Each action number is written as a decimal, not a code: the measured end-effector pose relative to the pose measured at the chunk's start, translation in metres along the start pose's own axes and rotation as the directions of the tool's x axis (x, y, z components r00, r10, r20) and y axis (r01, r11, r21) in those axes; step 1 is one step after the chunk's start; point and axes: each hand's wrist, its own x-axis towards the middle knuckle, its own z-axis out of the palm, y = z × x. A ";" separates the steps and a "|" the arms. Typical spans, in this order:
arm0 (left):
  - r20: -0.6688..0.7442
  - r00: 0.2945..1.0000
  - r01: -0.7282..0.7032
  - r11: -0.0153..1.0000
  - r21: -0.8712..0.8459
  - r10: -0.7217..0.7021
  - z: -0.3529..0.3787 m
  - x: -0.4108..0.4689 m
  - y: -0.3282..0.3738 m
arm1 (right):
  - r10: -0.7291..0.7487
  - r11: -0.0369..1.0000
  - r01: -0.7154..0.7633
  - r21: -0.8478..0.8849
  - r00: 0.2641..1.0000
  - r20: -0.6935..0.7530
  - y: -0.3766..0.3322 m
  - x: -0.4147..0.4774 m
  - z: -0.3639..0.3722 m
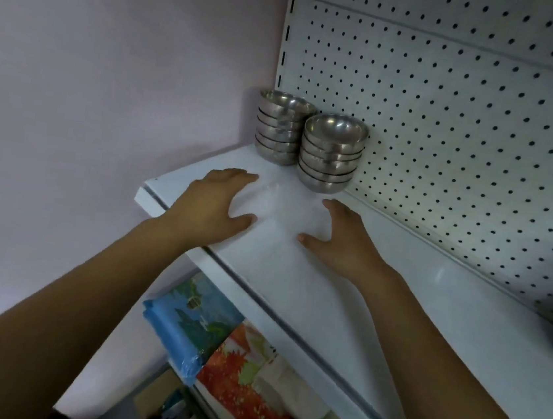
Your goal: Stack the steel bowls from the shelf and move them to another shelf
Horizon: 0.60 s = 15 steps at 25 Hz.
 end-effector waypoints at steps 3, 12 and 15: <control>-0.104 0.991 0.075 0.994 -0.082 -0.084 -0.014 -0.067 -0.011 | -0.092 0.995 0.093 0.040 0.995 -0.033 -0.035 -0.038 0.011; -0.332 0.789 0.501 0.854 -0.137 -0.517 -0.072 -0.341 -0.068 | -0.422 0.900 0.392 0.192 0.893 0.153 -0.201 -0.134 0.140; -0.383 0.645 0.656 0.736 -0.165 -0.661 -0.099 -0.442 -0.082 | -0.558 0.828 0.508 0.237 0.791 0.253 -0.268 -0.174 0.200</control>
